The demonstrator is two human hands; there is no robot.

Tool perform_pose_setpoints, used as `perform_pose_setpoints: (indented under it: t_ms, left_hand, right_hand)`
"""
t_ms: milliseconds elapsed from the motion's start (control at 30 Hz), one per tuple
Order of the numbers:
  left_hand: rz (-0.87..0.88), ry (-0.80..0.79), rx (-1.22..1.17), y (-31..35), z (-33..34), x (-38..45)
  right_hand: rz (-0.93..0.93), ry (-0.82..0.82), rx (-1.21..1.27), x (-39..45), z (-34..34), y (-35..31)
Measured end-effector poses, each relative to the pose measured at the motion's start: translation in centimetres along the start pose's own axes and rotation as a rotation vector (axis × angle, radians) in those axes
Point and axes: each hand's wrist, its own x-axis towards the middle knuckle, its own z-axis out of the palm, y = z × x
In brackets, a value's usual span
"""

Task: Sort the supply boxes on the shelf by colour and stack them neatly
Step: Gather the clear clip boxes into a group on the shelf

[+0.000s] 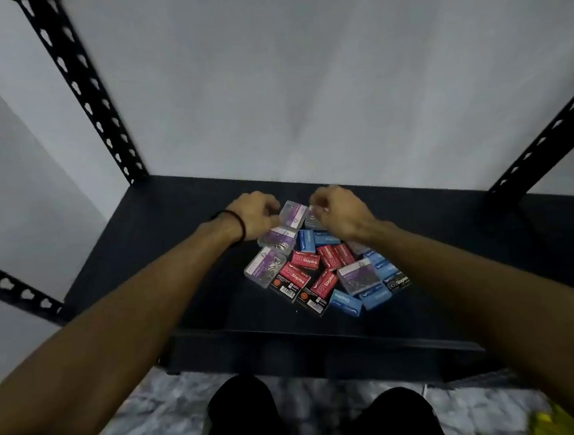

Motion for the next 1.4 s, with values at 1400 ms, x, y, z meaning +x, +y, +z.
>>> perform_pose_setpoints:
  t_ms: [1400]
  left_hand:
    - [0.150,0.205,-0.220,-7.8,2.4,-0.7]
  right_hand:
    - [-0.177,0.116,0.233,3.3,6.8,1.1]
